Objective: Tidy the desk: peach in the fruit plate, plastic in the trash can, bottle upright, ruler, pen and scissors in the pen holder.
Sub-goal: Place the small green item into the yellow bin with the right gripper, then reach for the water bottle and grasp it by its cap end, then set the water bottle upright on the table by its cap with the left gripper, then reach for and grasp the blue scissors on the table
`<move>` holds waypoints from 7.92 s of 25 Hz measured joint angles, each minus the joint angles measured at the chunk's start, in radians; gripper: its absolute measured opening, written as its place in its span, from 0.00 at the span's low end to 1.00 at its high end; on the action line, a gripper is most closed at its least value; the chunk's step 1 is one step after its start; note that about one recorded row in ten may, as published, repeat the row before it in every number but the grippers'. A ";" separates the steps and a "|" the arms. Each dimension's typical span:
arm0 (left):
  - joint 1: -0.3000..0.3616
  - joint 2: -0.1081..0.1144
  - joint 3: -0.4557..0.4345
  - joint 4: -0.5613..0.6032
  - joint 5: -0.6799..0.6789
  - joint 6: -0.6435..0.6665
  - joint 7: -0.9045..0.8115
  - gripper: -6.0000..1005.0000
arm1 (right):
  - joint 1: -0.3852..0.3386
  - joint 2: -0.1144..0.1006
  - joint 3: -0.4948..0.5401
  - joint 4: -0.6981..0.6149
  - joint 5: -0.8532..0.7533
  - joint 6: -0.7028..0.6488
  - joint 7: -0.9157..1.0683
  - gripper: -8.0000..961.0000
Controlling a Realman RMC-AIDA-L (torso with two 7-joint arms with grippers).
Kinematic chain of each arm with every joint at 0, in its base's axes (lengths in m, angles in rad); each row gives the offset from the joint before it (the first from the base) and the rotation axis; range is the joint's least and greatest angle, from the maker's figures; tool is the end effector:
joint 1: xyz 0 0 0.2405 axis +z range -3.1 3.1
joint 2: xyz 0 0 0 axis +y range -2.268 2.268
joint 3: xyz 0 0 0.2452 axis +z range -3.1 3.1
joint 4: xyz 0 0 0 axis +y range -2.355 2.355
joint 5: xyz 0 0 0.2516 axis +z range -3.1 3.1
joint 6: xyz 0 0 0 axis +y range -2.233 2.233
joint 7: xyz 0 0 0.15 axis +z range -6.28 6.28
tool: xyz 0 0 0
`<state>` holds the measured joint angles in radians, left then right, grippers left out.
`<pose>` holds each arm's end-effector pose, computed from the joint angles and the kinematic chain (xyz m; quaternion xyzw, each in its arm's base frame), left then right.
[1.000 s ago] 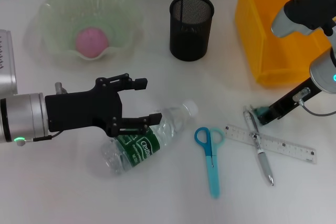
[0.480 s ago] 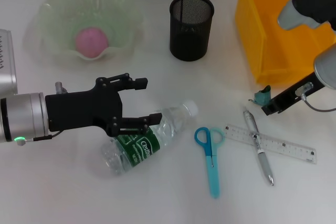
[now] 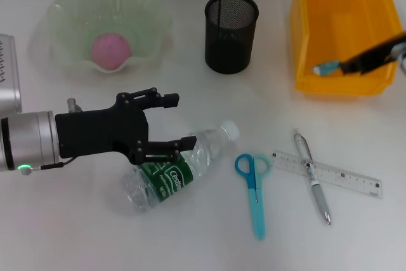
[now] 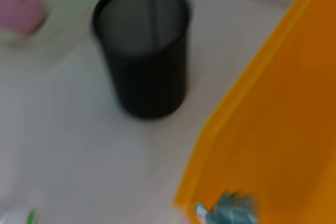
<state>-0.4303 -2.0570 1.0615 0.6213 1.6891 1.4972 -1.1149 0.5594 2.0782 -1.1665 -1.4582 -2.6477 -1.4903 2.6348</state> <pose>-0.2698 0.3366 -0.0336 -0.9560 -0.0982 -0.2510 0.1157 0.1783 0.4127 0.0714 -0.8648 0.3992 -0.0854 0.2925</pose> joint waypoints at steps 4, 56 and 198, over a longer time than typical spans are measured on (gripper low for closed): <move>-0.001 0.000 0.000 0.000 0.000 0.000 0.000 0.86 | 0.048 -0.009 0.093 0.009 -0.029 0.011 -0.002 0.21; 0.214 -0.015 0.434 0.812 0.160 -0.297 -0.925 0.85 | -0.356 -0.012 0.432 0.566 0.706 -0.234 -1.364 0.80; 0.260 -0.013 0.255 1.217 0.508 -0.279 -1.242 0.76 | -0.324 -0.002 0.542 0.605 0.710 -0.255 -1.362 0.80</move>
<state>-0.1706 -2.0696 1.3169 1.8387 2.1970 1.2178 -2.3571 0.2359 2.0761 -0.6243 -0.8528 -1.9372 -1.7453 1.2725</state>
